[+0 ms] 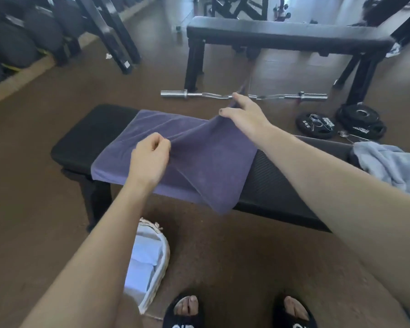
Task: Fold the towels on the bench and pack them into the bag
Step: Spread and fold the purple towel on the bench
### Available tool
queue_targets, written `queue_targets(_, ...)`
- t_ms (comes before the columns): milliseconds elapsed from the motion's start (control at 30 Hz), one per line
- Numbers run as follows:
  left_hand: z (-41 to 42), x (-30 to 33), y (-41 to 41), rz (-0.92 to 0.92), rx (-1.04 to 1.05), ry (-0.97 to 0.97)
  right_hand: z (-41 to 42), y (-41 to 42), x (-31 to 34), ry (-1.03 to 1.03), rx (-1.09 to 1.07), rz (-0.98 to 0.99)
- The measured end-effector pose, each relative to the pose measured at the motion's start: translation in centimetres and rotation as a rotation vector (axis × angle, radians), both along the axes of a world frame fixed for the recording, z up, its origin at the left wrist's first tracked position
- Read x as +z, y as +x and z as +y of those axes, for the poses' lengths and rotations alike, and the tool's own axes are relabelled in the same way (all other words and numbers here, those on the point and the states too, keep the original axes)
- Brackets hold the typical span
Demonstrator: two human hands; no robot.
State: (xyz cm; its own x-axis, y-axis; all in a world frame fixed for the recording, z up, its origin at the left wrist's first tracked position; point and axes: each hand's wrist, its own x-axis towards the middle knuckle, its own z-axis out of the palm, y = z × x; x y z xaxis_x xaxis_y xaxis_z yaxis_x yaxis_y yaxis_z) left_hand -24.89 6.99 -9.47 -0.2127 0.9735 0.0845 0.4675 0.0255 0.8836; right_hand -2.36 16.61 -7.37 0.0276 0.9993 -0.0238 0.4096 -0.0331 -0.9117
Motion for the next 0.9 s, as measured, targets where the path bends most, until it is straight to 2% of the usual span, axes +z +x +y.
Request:
queue_targets(100, 0.1, -1.3, -4.3, 0.037, 0.179, -0.03, 2.4, -5.9, -0.2, 0.036, 0.166, -0.222)
queue_targets(167, -0.2, -2.1, -6.6, 0.082, 0.297, -0.065, 3.6, -9.3, -1.1, 0.01, 0.242, -0.303)
queue_targets(333, -0.3, -4.4, -10.9, 0.049, 0.452, -0.133, 5.7, -15.7, -3.8, -0.015, 0.331, -0.315)
queue_targets(500, 0.7, -5.8, -13.0, -0.121, 0.568, -0.119, 7.6, -19.8, -4.0, 0.104, 0.359, -0.436)
queue_targets(667, 1.5, -7.2, -13.7, -0.187, 0.655, -0.146, 8.1, -21.7, -4.6, 0.126, 0.494, -0.63)
queue_targets(900, 1.2, -9.1, -15.1, -0.274, 0.629, -0.176, 7.6, -22.3, -5.2, 0.122, 0.493, -0.652)
